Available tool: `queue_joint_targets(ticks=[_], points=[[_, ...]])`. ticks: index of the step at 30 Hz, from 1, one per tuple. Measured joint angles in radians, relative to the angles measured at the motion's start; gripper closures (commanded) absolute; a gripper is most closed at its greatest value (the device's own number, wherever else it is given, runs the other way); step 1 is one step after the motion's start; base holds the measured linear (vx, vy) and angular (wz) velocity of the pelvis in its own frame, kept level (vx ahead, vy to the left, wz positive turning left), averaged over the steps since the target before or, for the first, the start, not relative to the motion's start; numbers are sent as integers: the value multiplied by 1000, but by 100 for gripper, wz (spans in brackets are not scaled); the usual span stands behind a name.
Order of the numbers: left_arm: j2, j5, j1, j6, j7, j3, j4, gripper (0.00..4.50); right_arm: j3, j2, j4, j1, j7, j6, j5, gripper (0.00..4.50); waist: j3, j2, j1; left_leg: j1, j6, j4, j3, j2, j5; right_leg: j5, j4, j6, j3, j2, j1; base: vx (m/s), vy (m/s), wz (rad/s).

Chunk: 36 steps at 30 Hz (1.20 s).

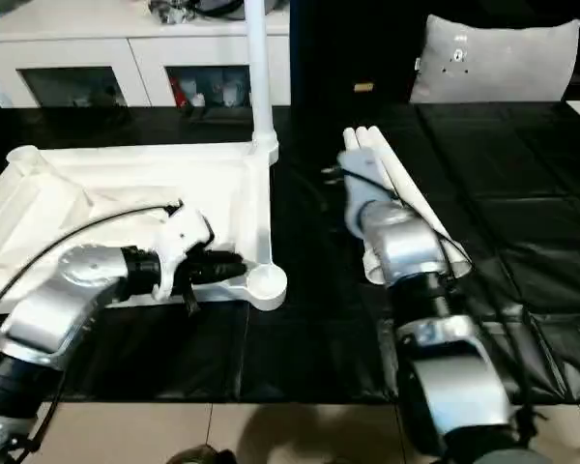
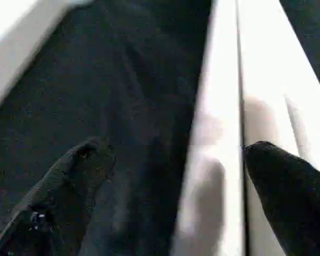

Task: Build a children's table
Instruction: Rotate table base, then pick table leg

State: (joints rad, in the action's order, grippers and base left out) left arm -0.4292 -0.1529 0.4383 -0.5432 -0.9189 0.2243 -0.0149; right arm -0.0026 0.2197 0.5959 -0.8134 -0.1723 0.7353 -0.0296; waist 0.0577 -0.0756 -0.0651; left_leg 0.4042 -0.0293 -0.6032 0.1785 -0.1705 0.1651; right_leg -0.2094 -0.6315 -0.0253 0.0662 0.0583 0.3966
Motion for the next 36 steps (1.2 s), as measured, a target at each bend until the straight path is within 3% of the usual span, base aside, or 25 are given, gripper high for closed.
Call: queue_joint_targets(ticks=[8,22,27,36], points=[[-23,-8,2,-11,-28,15,-16,269,-29,1,9,0,7,76,18,0,0,0,3,0,0,0,0,0,0,0,0,0,0,0,0,0,0,0],[-33,-7,2,-23,-34,35,-33,172,-10,1,2,0,-92,215,59,0,0,1,4,-1,0,0,0,0,0,0,0,0,0,0,-1,0,0,0],[-32,-6,2,-21,-33,41,-34,146,-11,0,1,2,-121,227,78,49,-1,6,3,-1,-1,0,0,0,0,0,-1,0,0,0,-1,0,0,0],[-26,-5,7,-19,-27,57,-33,146,-9,28,1,10,-156,263,82,126,-3,20,-1,-1,-1,-1,0,0,-1,0,-1,0,0,0,-1,0,0,0]])
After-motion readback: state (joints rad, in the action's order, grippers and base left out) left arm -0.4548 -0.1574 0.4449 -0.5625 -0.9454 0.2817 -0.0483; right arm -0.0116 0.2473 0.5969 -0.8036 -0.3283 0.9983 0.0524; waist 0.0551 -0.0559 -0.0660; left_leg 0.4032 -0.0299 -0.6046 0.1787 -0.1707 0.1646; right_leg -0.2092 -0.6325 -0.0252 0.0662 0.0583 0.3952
